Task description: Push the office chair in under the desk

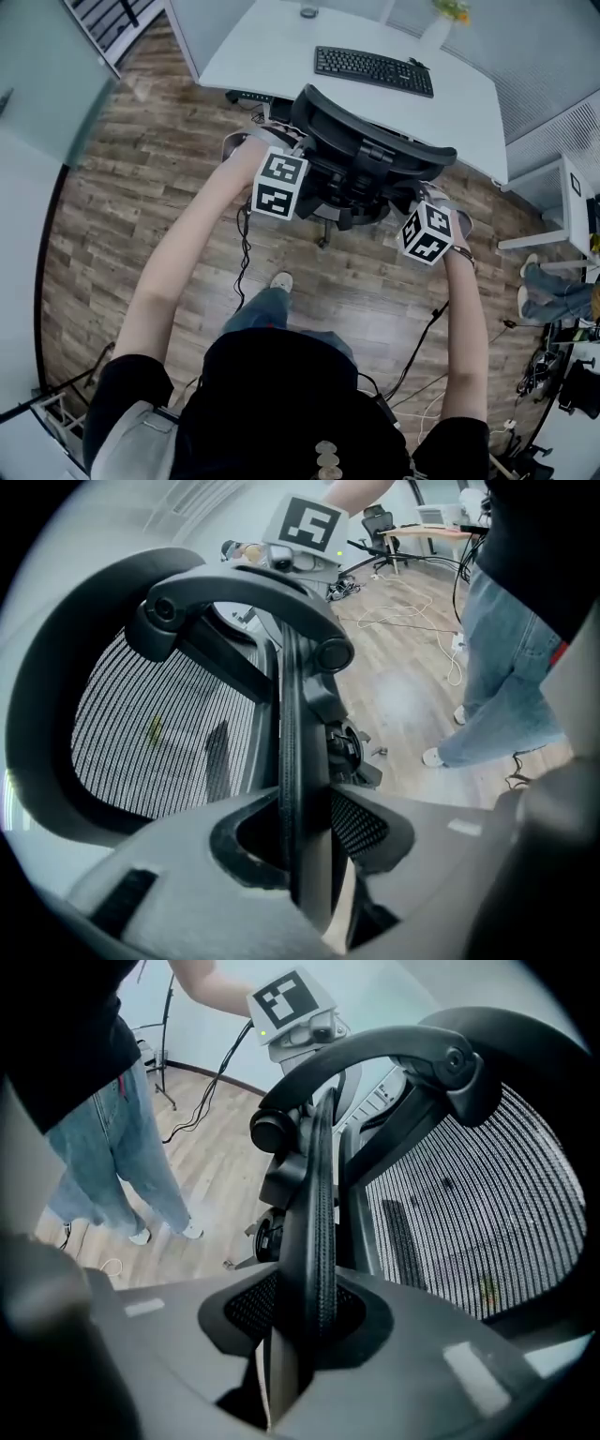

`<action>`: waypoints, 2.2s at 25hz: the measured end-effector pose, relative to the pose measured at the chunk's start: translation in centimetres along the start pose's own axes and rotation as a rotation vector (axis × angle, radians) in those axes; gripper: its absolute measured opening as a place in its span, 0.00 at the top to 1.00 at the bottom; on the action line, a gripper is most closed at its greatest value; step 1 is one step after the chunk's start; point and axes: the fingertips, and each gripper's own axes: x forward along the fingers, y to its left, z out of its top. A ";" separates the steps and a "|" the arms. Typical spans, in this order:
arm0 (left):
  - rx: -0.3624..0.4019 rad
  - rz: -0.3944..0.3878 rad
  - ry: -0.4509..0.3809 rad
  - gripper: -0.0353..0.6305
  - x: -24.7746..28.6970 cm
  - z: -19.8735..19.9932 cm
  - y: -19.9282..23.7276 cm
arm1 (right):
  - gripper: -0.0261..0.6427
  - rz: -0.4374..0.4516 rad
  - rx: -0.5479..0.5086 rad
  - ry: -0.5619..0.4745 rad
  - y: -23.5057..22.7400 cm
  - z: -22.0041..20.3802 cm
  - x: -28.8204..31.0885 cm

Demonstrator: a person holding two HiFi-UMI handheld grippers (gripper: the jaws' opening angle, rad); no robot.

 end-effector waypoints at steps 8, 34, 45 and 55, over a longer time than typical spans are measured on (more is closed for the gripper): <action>0.006 -0.005 -0.020 0.74 3.1 -1.1 5.1 | 0.81 0.002 0.009 0.003 -5.2 -1.8 2.5; -0.031 0.015 0.016 0.73 7.8 -2.2 12.9 | 0.80 -0.007 -0.007 -0.007 -13.3 -5.3 5.9; -0.094 0.227 -0.003 0.67 6.2 -2.3 13.7 | 0.66 -0.094 0.079 -0.128 -13.4 -4.1 3.7; -0.422 0.612 -0.201 0.93 -0.1 -2.8 14.3 | 0.77 -0.413 0.592 -0.540 -15.2 -2.0 -4.3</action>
